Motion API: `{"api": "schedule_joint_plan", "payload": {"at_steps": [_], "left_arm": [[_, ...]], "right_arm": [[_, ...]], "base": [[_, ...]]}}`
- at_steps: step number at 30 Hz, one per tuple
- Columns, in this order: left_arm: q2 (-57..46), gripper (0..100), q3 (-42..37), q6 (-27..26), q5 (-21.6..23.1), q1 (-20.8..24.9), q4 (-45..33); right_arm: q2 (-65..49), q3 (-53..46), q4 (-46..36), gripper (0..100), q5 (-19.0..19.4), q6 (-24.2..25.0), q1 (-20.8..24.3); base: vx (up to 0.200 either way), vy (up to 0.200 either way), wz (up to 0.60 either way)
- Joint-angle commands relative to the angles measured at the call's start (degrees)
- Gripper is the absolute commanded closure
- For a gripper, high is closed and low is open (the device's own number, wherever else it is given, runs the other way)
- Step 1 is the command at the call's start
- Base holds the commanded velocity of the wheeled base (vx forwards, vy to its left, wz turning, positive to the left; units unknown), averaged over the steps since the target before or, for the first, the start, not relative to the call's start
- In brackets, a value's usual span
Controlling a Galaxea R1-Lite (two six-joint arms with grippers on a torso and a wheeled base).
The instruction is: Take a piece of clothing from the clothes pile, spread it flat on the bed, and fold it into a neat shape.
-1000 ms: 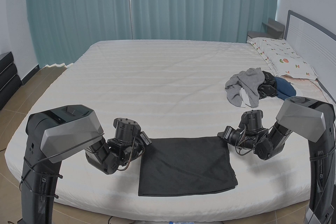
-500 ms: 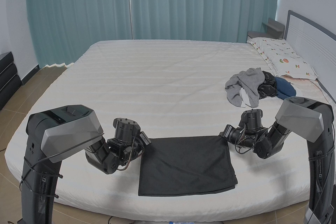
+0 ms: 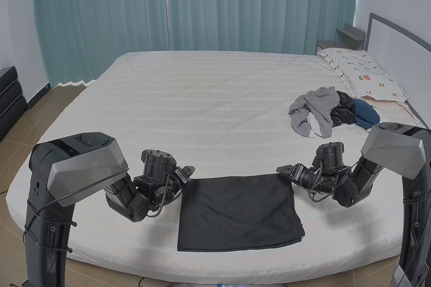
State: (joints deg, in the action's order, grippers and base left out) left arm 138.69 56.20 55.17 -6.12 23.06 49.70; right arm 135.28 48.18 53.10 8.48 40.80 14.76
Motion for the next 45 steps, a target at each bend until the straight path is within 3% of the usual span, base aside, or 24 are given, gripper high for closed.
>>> {"api": "schedule_joint_plan", "payload": {"at_steps": [1,4,7,17,18,26,45], "left_arm": [[-6.24,0,-5.13,2.66,4.01,-3.55,-0.13],[-7.65,0,-7.60,2.75,7.70,-4.17,-0.22],[-7.12,0,-8.12,2.75,8.67,-4.08,-0.22],[-6.33,0,-7.60,2.66,8.76,-4.34,-0.31],[-6.33,0,-7.60,2.66,8.76,-4.34,-0.31],[-6.42,0,-7.51,2.66,8.67,-4.43,-0.31],[-6.59,0,-7.60,2.66,8.58,-4.70,-0.31]], "right_arm": [[-12.76,-16.98,2.80,0,3.73,-0.28,0.62],[-16.89,-25.59,5.26,0,6.02,-0.37,1.67],[-17.86,-30.86,7.63,0,6.54,-0.46,2.90],[-14.78,-34.64,12.11,0,7.16,-0.46,4.92],[-14.17,-34.73,12.11,100,7.07,-0.55,4.92],[-12.14,-36.31,12.11,100,6.90,-4.50,4.66],[-12.76,-39.21,12.20,100,6.63,-7.40,2.82]], "base": [[0.000,0.000,0.00],[0.000,0.000,0.00],[0.000,0.000,0.00],[0.000,0.000,0.00],[0.000,0.000,0.00],[0.000,0.000,0.00],[0.000,0.000,0.00]]}}
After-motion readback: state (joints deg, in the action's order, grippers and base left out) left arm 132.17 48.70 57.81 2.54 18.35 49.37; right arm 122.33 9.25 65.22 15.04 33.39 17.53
